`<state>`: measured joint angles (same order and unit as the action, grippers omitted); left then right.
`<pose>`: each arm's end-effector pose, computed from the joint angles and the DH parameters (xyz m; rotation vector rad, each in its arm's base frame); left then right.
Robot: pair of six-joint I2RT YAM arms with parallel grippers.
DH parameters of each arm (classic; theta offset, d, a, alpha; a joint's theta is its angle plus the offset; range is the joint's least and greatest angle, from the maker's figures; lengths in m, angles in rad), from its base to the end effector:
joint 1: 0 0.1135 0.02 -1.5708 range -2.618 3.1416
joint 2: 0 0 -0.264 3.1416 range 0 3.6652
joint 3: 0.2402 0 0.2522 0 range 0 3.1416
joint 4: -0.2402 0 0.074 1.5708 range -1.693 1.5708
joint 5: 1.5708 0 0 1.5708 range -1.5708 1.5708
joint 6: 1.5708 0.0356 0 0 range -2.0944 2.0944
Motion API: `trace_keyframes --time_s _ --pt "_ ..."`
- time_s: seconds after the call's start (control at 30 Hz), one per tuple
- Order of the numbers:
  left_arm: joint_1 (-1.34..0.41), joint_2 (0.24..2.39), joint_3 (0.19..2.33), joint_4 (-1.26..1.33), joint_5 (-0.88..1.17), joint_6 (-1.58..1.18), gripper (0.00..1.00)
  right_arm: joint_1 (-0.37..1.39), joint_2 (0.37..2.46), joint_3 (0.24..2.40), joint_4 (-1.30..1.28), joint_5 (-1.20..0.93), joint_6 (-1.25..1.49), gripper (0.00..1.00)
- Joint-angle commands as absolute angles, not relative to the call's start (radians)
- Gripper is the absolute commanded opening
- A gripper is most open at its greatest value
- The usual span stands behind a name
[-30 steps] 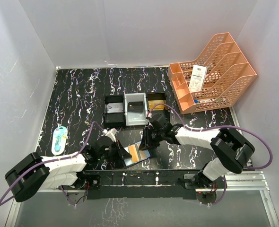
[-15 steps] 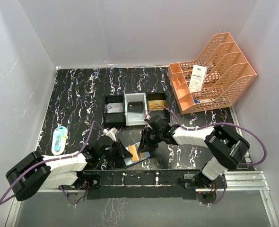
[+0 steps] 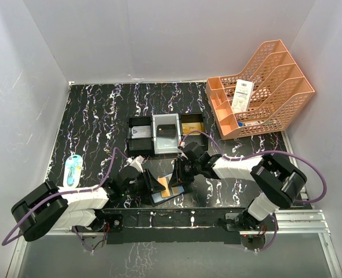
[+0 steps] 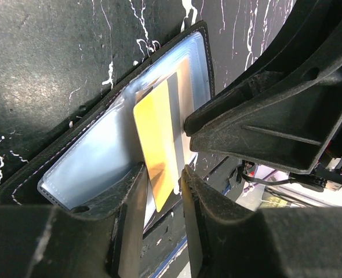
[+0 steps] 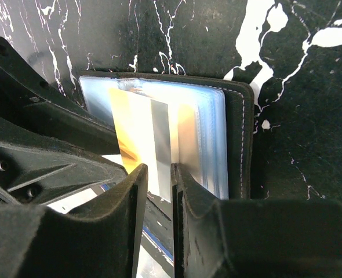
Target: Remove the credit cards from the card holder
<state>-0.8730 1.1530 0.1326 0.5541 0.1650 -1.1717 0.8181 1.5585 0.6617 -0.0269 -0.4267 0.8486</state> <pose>0.1173 -0.1490 0.1283 -0.2318 2.3473 -1.3402 0.1811 0.2149 0.1386 -0.1609 2.8070 1.1045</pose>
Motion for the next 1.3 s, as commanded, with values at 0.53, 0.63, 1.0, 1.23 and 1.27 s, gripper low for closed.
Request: trace_keyframes --time_s 0.53,0.63,1.0,1.23,1.27 --pt "-0.876 1.0 0.172 0.283 0.07 -1.119 0.0 0.825 1.548 0.681 -0.076 -0.38 0.823 0.22" --pt "-0.877 0.955 0.17 0.245 0.065 -1.112 0.0 0.825 1.549 0.695 -0.084 -0.381 0.819 0.22" --pt "-0.877 0.999 0.196 0.254 0.086 -1.093 0.0 0.827 1.481 0.767 -0.09 -0.421 0.803 0.25" --pt "-0.876 0.997 0.195 0.269 0.087 -1.098 0.0 0.836 1.547 0.771 -0.058 -0.45 0.809 0.26" --pt "-0.877 0.996 0.193 0.273 0.087 -1.099 0.0 0.836 1.565 0.768 -0.058 -0.447 0.811 0.26"
